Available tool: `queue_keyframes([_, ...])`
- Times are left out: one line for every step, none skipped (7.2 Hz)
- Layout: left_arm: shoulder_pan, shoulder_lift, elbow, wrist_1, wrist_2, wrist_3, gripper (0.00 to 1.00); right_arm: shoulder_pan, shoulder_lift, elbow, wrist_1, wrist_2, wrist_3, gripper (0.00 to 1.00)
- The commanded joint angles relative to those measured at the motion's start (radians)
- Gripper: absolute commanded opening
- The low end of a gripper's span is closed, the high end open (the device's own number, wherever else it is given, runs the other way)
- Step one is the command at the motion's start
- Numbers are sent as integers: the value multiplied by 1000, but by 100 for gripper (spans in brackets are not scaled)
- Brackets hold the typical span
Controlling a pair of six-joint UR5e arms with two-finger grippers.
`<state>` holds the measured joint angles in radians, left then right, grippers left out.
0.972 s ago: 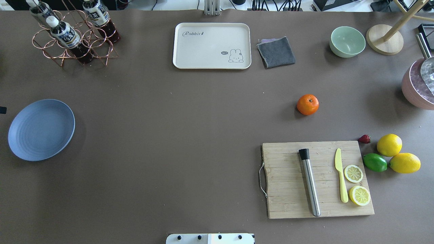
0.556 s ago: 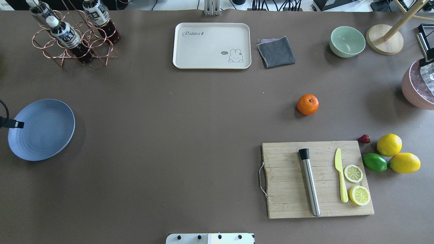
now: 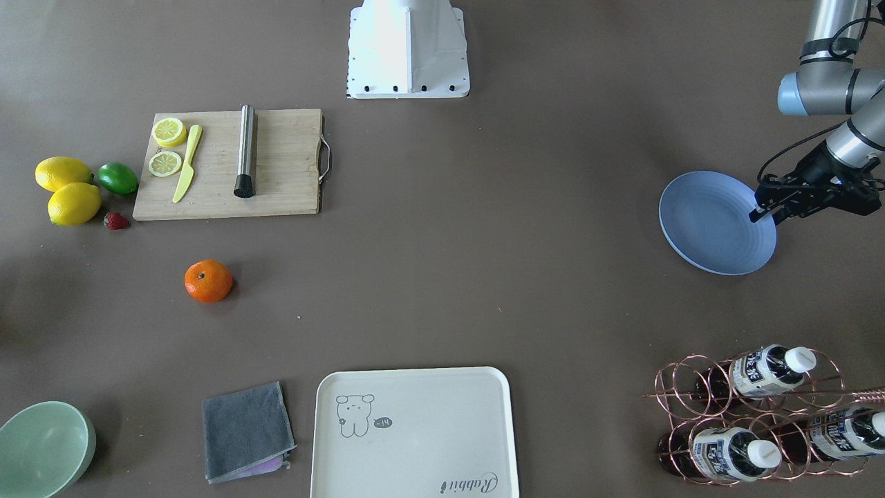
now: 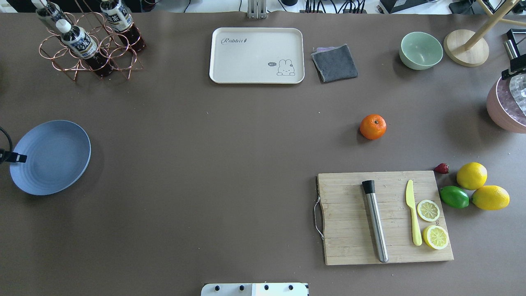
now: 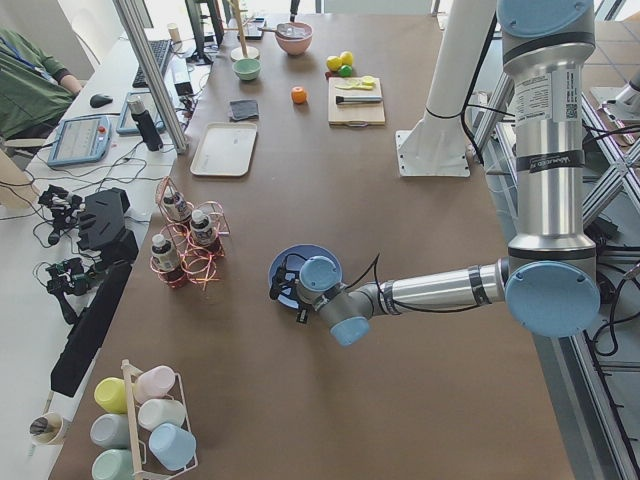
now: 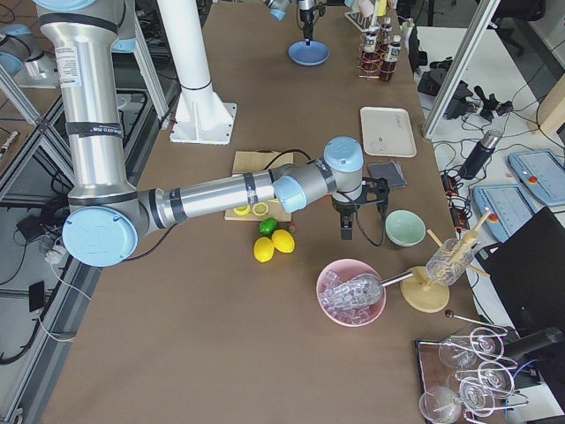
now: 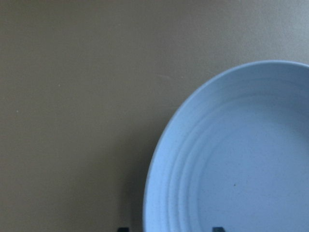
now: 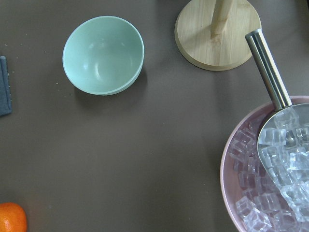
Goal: Pick orange to plate
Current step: 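Move the left gripper toward the blue plate while the right gripper nears the orange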
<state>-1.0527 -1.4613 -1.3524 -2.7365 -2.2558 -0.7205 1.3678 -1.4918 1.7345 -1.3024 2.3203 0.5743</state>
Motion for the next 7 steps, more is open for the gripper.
queue_keyframes([0,-1,21,-38,-5,-7,0,-1,1,2,2,-1,-2,100])
queue_keyframes([-1,-4,29,-34,-99,-10,0,-1,-4,5,6,4,-11,100])
queue_keyframes([-39,-13,26,-29,-195,-17,0,-1,-1,8,21,5,-7,100])
queue_keyframes([-99,-42,15,6,-282,-17,0,-1,14,10,14,7,-2,100])
queue_keyframes([-166,-78,-28,65,-359,-70,0,-10,24,10,8,4,-1,100])
queue_keyframes([-168,-97,-112,95,-367,-211,0,-33,36,8,8,-1,12,100])
queue_keyframes([-162,-132,-157,97,-361,-299,0,-71,60,10,8,-37,63,100])
